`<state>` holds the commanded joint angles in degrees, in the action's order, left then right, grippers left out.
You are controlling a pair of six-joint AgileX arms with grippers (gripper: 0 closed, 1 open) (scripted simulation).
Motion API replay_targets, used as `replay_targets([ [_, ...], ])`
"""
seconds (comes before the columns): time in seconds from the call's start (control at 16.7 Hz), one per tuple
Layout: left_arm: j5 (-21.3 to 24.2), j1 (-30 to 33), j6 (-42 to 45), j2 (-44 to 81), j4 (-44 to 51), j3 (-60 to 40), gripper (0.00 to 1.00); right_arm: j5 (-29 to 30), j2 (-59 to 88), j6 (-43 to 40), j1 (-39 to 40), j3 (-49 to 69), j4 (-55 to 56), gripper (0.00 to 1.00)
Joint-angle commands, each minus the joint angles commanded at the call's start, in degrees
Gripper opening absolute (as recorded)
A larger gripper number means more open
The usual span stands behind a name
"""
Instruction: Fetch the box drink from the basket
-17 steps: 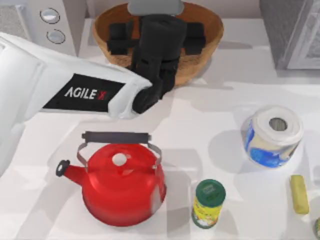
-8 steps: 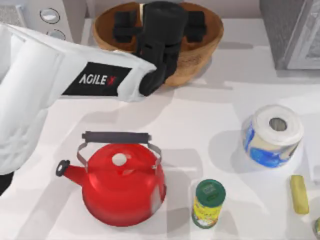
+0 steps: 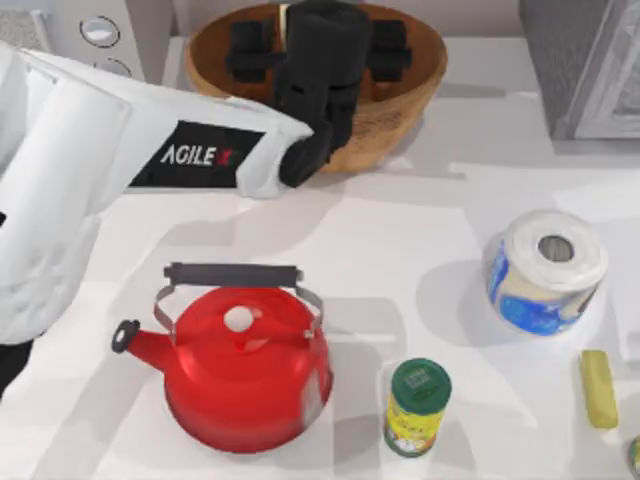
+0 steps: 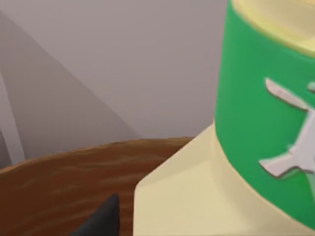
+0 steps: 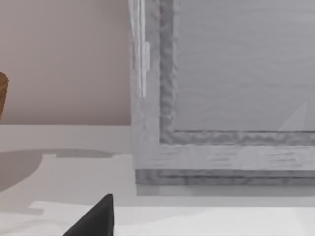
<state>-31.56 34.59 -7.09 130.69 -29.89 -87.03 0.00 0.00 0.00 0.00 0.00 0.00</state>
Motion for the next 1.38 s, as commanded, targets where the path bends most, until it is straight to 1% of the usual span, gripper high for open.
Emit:
replay_targets([
  [0.66,0.0,0.0,0.0,0.0,0.0,0.0,0.02,0.0,0.0,0.0,0.0,0.0,0.0,1.0],
  [0.72,0.0,0.0,0.0,0.0,0.0,0.0,0.0,0.0,0.0,0.0,0.0,0.0,0.0,1.0],
  [1.26,0.0,0.2,0.1,-0.2,0.1,-0.2,0.0,0.0,0.0,0.0,0.0,0.0,0.0,1.0],
  [1.38,-0.1,0.3,0.1,-0.6,2.2,-2.0,0.0,0.0,0.0,0.0,0.0,0.0,0.0,1.0],
])
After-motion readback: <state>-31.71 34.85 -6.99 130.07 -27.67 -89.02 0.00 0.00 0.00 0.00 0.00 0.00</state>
